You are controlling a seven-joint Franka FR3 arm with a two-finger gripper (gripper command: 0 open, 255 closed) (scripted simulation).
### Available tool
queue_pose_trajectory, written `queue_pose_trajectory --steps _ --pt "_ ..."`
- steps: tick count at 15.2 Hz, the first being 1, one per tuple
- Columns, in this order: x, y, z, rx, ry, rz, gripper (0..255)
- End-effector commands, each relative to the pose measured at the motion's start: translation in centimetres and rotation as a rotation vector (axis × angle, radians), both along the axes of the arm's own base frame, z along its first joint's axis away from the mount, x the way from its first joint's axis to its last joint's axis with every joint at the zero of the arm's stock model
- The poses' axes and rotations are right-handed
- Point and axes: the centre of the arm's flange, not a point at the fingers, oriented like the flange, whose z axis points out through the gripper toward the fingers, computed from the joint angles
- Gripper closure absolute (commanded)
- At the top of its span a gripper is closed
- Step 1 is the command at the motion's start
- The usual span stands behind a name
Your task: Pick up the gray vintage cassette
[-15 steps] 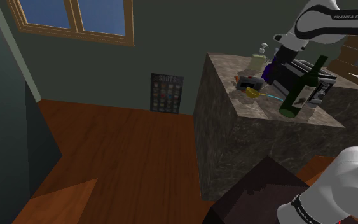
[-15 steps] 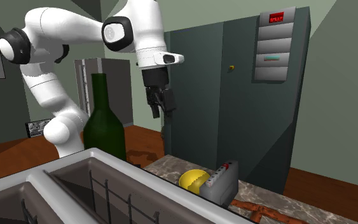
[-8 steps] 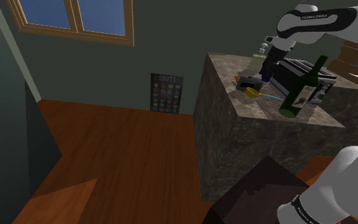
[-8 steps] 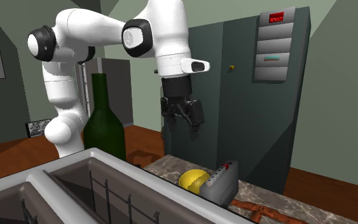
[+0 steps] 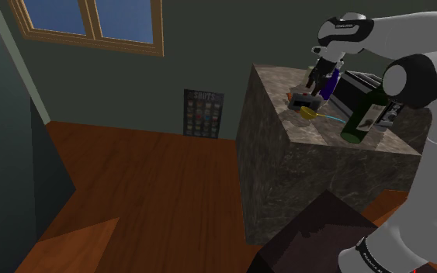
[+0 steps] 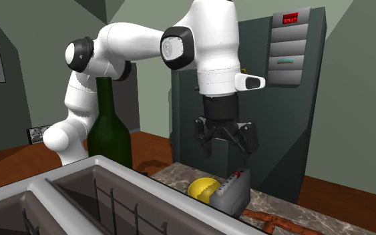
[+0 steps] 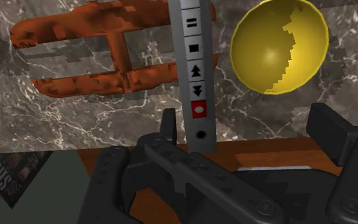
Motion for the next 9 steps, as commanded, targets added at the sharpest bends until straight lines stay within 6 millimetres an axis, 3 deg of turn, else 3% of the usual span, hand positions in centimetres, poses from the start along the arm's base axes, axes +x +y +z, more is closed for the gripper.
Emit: queue_pose_trajectory --steps 1,9 --pt "2.3 -1.5 -0.4 -0.001 -0.002 0.049 0" --pt "2.3 -1.5 -4.4 -0.001 -0.002 0.049 0"
